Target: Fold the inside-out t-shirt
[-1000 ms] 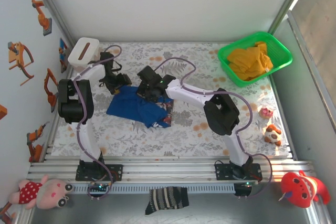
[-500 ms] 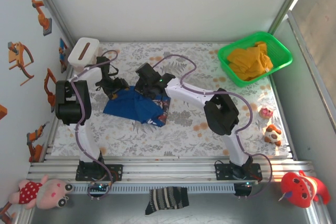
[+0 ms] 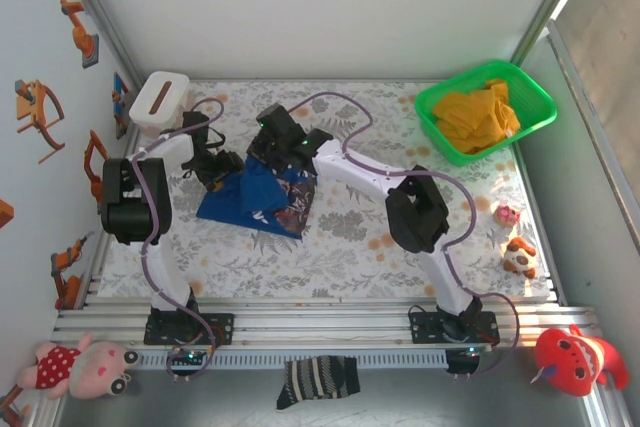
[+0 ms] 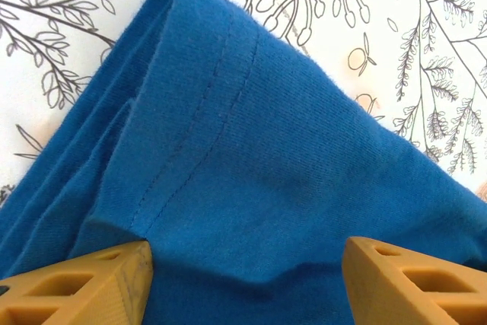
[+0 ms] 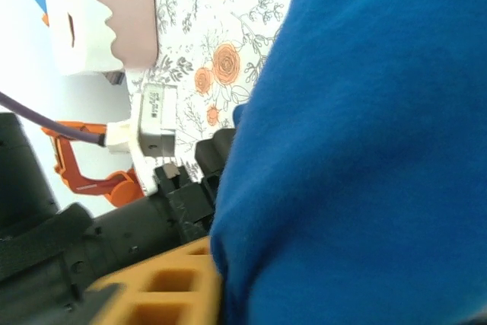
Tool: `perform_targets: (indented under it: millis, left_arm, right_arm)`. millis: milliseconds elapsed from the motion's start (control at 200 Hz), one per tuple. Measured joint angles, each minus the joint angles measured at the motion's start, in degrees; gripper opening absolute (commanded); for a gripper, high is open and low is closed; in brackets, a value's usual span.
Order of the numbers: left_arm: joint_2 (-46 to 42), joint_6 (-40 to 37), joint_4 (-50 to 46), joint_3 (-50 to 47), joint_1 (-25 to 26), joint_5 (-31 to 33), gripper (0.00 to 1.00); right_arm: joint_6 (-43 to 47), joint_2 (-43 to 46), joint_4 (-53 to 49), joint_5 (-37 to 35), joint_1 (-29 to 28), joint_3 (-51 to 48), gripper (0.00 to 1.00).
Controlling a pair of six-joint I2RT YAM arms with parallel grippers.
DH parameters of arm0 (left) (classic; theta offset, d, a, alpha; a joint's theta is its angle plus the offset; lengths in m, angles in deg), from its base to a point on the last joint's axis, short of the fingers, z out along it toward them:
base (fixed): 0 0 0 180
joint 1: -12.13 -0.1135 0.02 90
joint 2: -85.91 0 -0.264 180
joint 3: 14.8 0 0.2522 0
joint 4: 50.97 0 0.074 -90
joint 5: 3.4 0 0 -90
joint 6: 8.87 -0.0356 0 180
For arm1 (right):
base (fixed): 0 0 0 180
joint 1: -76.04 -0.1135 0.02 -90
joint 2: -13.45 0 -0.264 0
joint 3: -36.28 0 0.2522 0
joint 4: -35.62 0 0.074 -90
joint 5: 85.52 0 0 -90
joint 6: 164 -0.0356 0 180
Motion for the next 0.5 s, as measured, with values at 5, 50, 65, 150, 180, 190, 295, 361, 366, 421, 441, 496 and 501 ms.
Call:
perform_targets:
  millis: [5, 50, 65, 150, 180, 190, 295, 361, 366, 421, 441, 496, 501]
  left_arm:
    - [0.00, 0.00, -0.09, 0.02, 0.00, 0.00, 0.67]
    - [0.22, -0.02, -1.11, 0.76, -0.13, 0.20, 0.67]
    - [0.35, -0.02, -1.64, 1.11, -0.22, 0.31, 0.67]
    - [1.55, -0.09, -4.85, 4.74, -1.05, 0.90, 0.68]
    - [1.97, -0.13, -5.86, 6.40, -1.57, 1.05, 0.68]
    - [2.12, -0.15, -6.14, 7.06, -1.86, 1.25, 0.68]
    - [3.10, -0.33, -8.48, 14.01, -5.22, 1.51, 0.68]
    - [3.10, -0.50, -9.27, 17.57, -7.58, 1.46, 0.69]
    - [3.08, -0.55, -9.31, 17.97, -7.87, 1.46, 0.69]
    - [2.86, -0.72, -9.60, 20.04, -9.55, 1.49, 0.69]
    - [2.62, -0.85, -9.73, 20.59, -10.23, 1.49, 0.69]
    - [1.53, -1.14, -10.05, 20.90, -11.37, 1.53, 0.69]
    - [1.38, -1.16, -10.14, 20.85, -11.47, 1.55, 0.69]
  right_arm:
    - [0.02, -0.11, 0.02, 0.09, 0.00, 0.04, 0.51]
    - [0.37, -1.77, 0.26, 1.25, 0.00, 0.83, 0.73]
    - [0.31, -2.40, 0.26, 1.68, 0.00, 1.22, 0.74]
    - [1.99, -5.35, -0.07, 4.37, -0.02, 2.99, 0.77]
    - [2.64, -5.90, -0.28, 5.27, -0.07, 3.26, 0.78]
    - [2.97, -5.99, -0.39, 5.62, -0.07, 3.32, 0.78]
    - [6.21, -5.92, -1.29, 8.76, -0.17, 3.85, 0.78]
    - [8.59, -4.81, -1.70, 10.38, -0.24, 3.96, 0.77]
    - [8.79, -4.68, -1.77, 10.43, -0.24, 3.96, 0.77]
    - [11.02, -2.78, -3.23, 11.10, -0.24, 3.91, 0.76]
    - [11.82, -1.73, -3.34, 11.19, -0.20, 3.43, 0.76]
    - [13.73, 2.58, -3.72, 11.41, 0.07, 0.52, 0.75]
    - [13.84, 2.95, -3.67, 11.39, 0.09, 0.20, 0.75]
